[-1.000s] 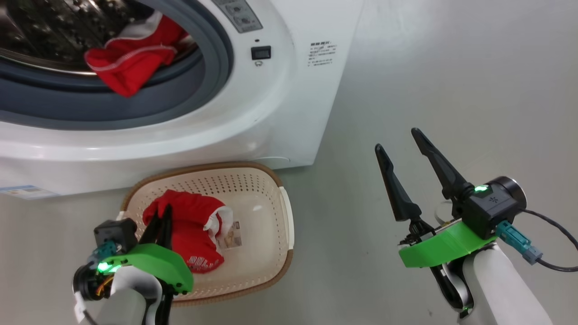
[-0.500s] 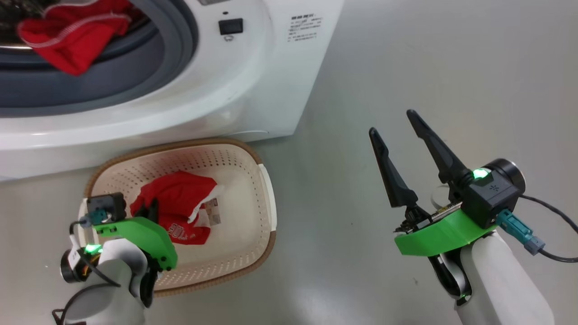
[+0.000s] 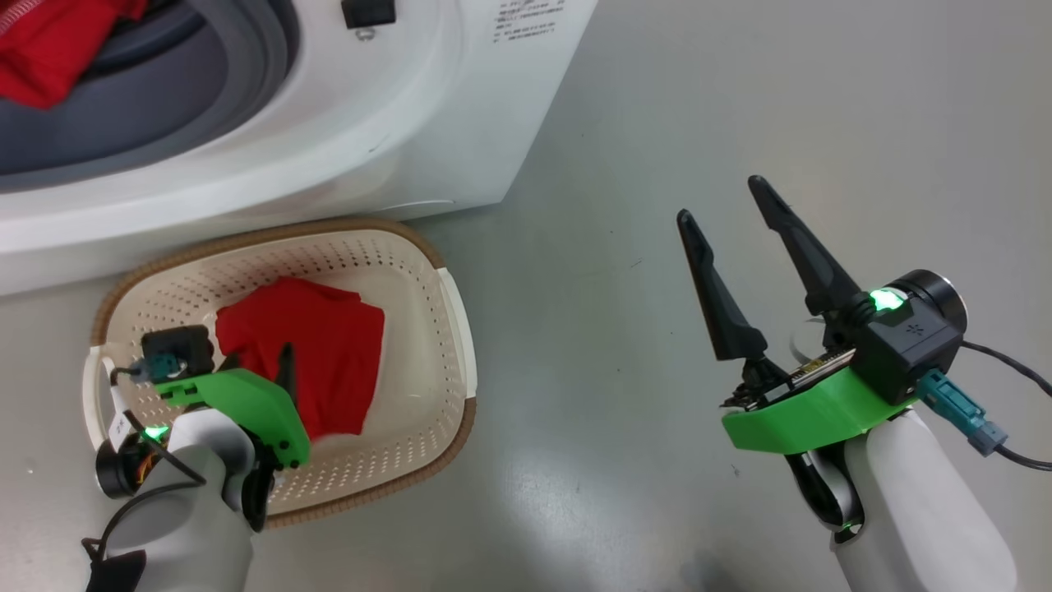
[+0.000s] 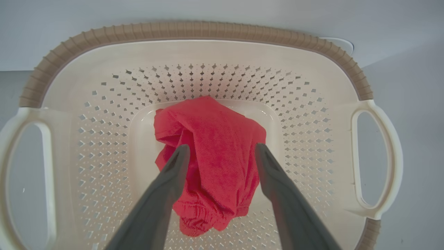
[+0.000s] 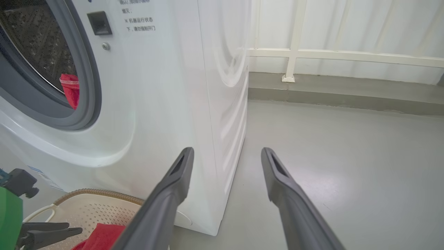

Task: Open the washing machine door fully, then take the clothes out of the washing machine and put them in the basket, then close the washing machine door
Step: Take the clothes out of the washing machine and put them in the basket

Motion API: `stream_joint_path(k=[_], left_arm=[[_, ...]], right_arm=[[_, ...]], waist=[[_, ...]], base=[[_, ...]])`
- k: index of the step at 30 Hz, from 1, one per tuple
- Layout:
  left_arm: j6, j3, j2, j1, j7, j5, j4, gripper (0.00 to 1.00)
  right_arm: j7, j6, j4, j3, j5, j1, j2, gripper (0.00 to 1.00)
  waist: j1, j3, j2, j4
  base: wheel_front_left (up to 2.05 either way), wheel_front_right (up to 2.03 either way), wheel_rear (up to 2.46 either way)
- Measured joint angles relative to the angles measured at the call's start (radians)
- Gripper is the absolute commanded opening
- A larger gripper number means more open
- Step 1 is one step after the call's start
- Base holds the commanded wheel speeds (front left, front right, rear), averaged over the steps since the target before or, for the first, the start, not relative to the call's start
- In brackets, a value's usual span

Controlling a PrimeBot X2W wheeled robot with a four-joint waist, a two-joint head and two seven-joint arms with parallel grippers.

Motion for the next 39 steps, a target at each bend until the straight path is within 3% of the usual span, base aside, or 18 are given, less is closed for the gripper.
stream_joint_path(k=[7, 19, 39], left_arm=[[-0.002, -0.002, -0.014, -0.021, -0.043, -0.016, 0.009, 1.00], [-0.027, -0.002, -0.022, -0.013, -0.107, -0.017, -0.037, 1.00], [0.018, 0.143, -0.016, 0.314, -0.108, 0.109, -0.579, 1.00]], right_arm=[[0.000, 0.000, 0.003, -0.023, 0.000, -0.001, 0.000, 1.00], [0.000, 0.000, 0.047, -0.027, -0.012, 0.007, 0.000, 1.00], [0.000, 0.000, 0.092, -0.081, -0.021, 0.102, 0.001, 1.00]], waist=[[0.0000, -0.005, 0.0000, 0.016], [0.0000, -0.110, 0.0000, 0.066], [0.0000, -0.328, 0.0000, 0.129]], base=[[0.00, 0.00, 0.00], [0.00, 0.00, 0.00], [0.00, 0.00, 0.00]])
